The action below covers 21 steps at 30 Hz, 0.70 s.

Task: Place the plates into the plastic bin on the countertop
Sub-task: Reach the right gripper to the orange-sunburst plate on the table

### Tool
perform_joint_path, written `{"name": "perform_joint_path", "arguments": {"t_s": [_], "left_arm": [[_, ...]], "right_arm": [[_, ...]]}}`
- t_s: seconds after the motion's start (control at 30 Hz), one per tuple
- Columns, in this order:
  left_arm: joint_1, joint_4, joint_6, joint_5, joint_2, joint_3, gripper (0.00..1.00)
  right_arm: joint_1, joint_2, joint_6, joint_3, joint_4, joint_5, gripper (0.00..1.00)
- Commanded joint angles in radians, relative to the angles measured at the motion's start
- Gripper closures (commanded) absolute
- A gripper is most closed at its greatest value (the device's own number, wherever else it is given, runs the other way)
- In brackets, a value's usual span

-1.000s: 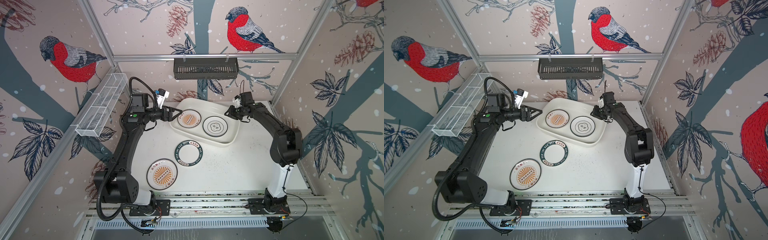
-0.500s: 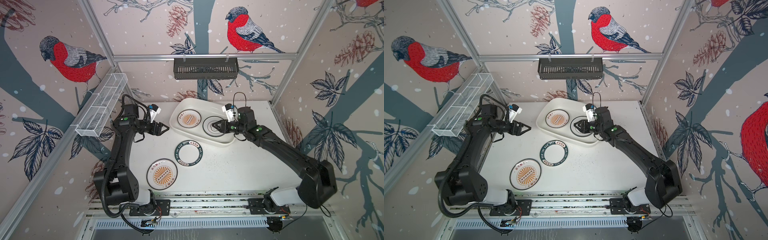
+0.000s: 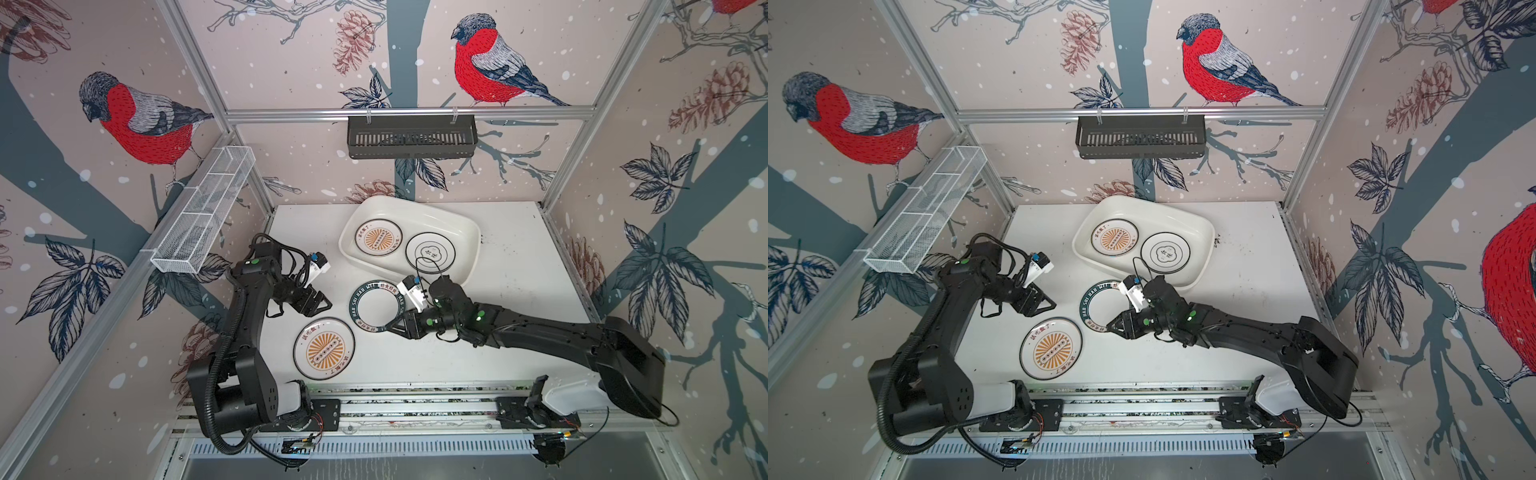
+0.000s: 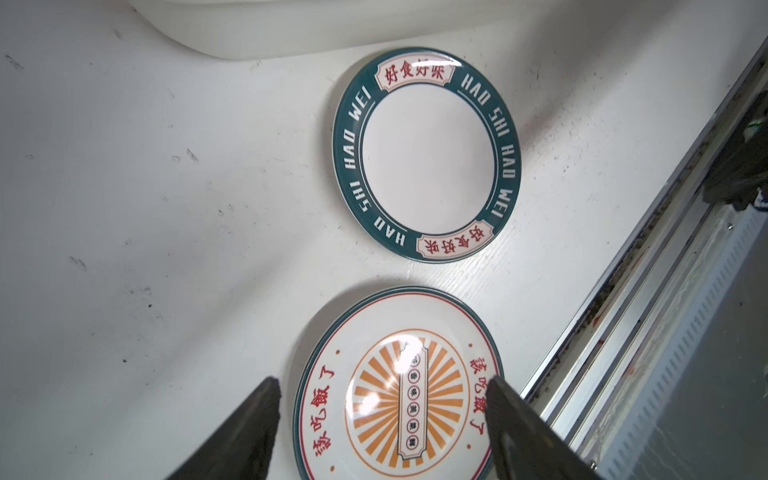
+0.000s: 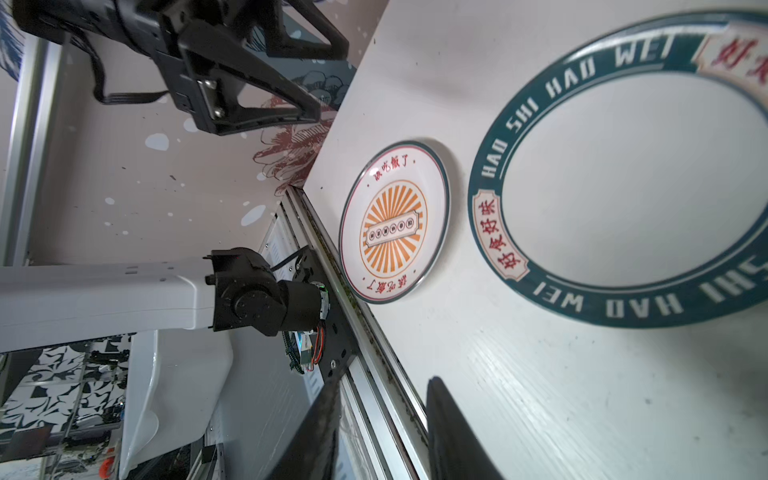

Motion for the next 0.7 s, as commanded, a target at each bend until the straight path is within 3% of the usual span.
{"name": "perform_joint_path", "arguments": {"t_s": [0.0, 0.23, 0.5, 0.67], "left_arm": [[0.001, -0.021, 0.1, -0.022, -0.023, -0.029, 0.22], [0.001, 0.022, 0.052, 0.013, -0.052, -0.052, 0.23], [0.002, 0.098, -0.178, 0.104, -0.137, 0.015, 0.23], [0.001, 0.163, -0.216, 0.176, -0.194, 0.016, 0.22]], "right_arm": [[0.047, 0.06, 0.116, -0.014, 0.157, 0.066, 0.63], [0.107, 0.265, 0.235, 0.058, 0.218, 0.092, 0.63], [0.125, 0.428, 0.328, 0.155, 0.213, 0.09, 0.64], [0.141, 0.507, 0.401, 0.159, 0.328, 0.078, 0.64]]}}
